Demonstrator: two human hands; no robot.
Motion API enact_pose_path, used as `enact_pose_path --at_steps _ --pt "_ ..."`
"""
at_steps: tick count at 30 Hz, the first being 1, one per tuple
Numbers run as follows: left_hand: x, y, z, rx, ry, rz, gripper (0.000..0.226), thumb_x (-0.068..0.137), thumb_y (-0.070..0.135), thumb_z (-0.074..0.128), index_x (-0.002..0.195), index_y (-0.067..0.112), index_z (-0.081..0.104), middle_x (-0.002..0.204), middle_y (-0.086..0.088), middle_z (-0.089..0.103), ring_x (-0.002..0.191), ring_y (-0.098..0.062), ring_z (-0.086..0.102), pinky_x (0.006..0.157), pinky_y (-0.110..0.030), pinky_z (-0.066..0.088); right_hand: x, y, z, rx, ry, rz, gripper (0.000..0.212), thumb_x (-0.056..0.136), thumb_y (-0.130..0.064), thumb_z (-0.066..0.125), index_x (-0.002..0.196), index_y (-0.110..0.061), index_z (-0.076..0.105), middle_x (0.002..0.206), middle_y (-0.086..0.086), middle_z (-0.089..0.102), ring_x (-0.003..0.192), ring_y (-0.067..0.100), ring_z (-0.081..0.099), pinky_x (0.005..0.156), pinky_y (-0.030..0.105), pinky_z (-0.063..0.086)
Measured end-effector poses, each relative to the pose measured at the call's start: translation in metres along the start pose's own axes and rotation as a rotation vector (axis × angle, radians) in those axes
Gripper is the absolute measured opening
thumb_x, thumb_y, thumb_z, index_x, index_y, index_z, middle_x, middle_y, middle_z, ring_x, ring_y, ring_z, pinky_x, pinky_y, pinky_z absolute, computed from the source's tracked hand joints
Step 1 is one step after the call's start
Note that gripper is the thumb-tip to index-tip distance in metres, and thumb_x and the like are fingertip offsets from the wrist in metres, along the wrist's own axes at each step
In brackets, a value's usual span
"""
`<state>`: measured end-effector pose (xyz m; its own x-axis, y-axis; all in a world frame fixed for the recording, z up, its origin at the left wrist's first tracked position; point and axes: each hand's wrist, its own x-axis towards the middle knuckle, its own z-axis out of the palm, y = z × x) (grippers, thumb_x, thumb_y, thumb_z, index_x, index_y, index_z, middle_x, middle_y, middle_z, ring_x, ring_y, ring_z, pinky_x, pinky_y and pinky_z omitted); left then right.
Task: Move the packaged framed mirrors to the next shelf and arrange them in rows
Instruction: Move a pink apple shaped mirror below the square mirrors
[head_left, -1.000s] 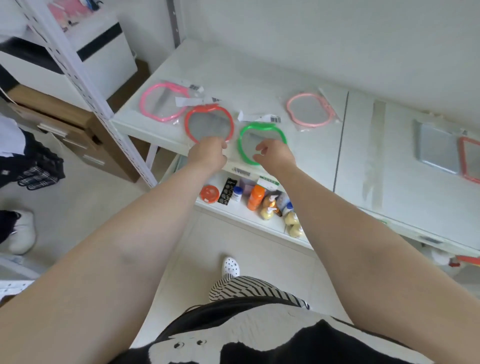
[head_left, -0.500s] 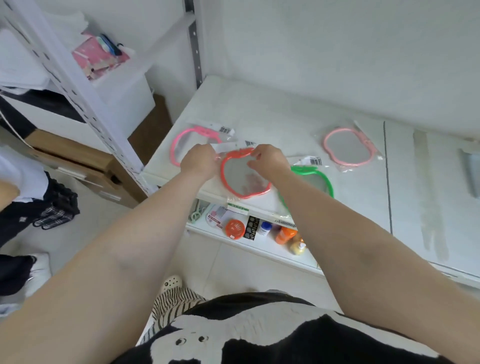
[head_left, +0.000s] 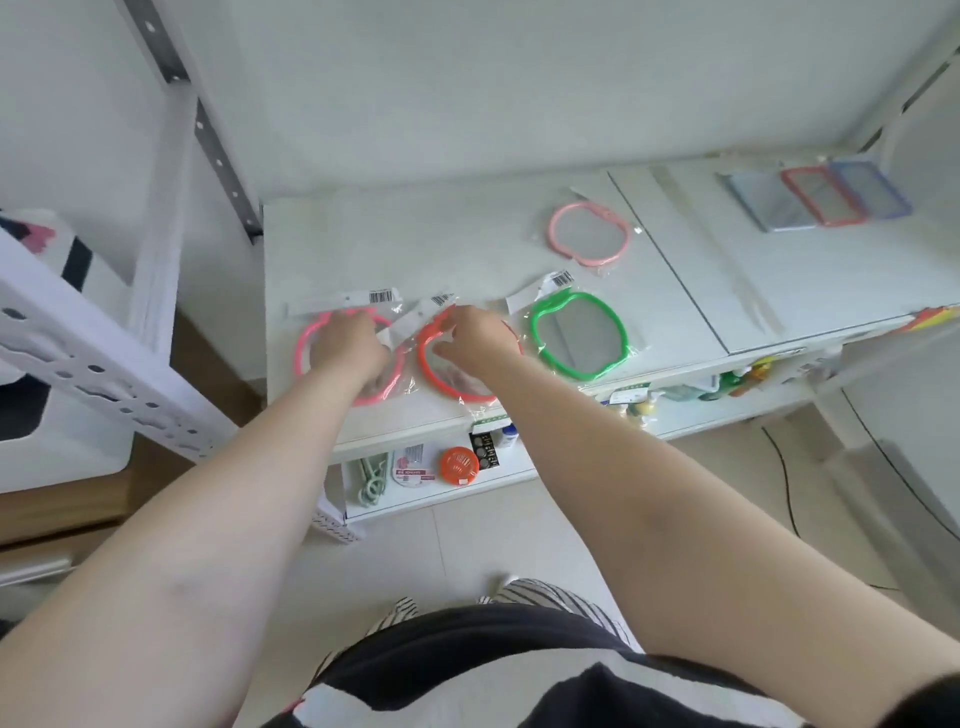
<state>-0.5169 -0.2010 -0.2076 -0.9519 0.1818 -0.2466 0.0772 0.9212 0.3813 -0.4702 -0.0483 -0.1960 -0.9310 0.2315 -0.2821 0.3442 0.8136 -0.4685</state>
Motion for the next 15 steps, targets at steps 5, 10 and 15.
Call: enact_pose_path --at_steps 5,10,15 --pt "0.008 -0.010 0.005 -0.006 0.013 0.023 0.049 0.077 0.008 0.058 0.121 0.029 0.064 0.128 0.003 0.061 0.116 -0.023 0.060 0.096 -0.032 0.051 0.001 -0.003 0.003 -0.002 -0.002 0.033 0.031 0.085 -0.021 0.059 0.116 -0.020 0.064 0.110 0.002 0.070 0.097 0.025 0.067 0.083 0.033 0.055" --pt "0.004 -0.042 0.004 0.034 0.044 -0.202 0.055 0.085 0.020 0.053 0.138 0.008 0.041 0.136 -0.020 0.041 0.124 -0.038 0.047 0.102 -0.043 0.042 0.014 -0.019 0.026 -0.030 -0.046 -0.023 0.028 0.087 -0.024 0.058 0.113 -0.014 0.066 0.108 0.008 0.070 0.100 0.029 0.065 0.083 0.035 0.055" --pt "-0.003 -0.072 0.017 -0.092 -0.010 -0.366 0.069 0.085 0.021 0.060 0.144 0.009 0.026 0.143 -0.021 0.031 0.134 -0.037 0.035 0.109 -0.044 0.036 0.018 -0.036 0.063 -0.055 -0.165 -0.015 0.040 0.086 -0.023 0.058 0.126 -0.019 0.057 0.111 0.005 0.068 0.096 0.026 0.067 0.084 0.035 0.055"
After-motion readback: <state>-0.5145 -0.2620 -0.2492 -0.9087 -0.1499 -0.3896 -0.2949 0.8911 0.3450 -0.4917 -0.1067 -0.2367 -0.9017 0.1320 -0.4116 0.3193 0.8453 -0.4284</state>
